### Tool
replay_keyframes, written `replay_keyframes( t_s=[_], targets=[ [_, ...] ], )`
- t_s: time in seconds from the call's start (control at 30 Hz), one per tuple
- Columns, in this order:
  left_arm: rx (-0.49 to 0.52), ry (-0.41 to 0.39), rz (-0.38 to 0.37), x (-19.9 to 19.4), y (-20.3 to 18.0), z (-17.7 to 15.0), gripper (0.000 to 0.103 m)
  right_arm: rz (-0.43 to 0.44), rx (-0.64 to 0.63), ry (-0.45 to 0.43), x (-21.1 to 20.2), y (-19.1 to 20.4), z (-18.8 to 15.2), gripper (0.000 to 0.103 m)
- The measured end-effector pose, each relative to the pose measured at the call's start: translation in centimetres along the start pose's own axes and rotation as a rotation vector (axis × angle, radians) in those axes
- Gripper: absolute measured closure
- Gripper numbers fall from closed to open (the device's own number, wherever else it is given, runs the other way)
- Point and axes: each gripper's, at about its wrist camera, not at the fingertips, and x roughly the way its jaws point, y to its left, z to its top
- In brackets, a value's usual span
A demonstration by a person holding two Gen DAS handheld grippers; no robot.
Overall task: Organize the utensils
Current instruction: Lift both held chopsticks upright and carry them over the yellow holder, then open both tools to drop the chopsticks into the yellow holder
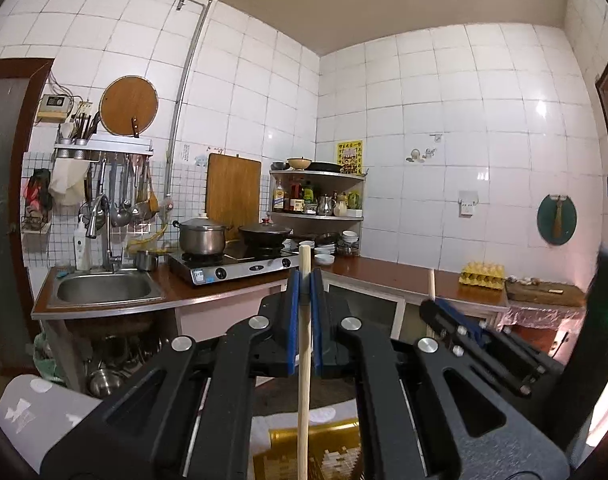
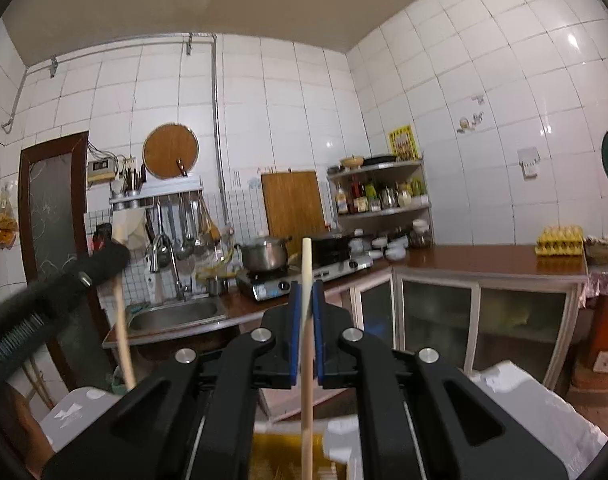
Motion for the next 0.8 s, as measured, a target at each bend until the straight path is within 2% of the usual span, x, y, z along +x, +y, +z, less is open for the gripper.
replay_keyframes(
  t_s=[0.17,0.3,0.47,0.67,0.8],
  targets=[
    [-0.027,0.028,0.025,3.8,1.1,-4.4,0.099,0.004,0.018,-0.005,3.2,-0.7,-2.3,0.097],
    [-0.035,0.044,0.046,4.3,2.1,-6.2,0.098,0.0,-0.003,0.035,4.3,-0.9,-5.1,0.097],
    [-0.048,0.032,0.053,3.5,2.8,-6.4,0.098,-0.006,-0.033,0.08,4.6,-1.2,-7.5,0.097],
    [-0.001,-0.035,0.065,1.9,2.7,-5.6,0.099,0.001,-0.035,0.065,3.9,-1.0,-7.2,0.097],
    [-0.044,-0.015,0.053,2.9,3.6,-5.7,0.099,-0.007,-0.035,0.069,3.8,-1.2,-7.3,0.097]
  ],
)
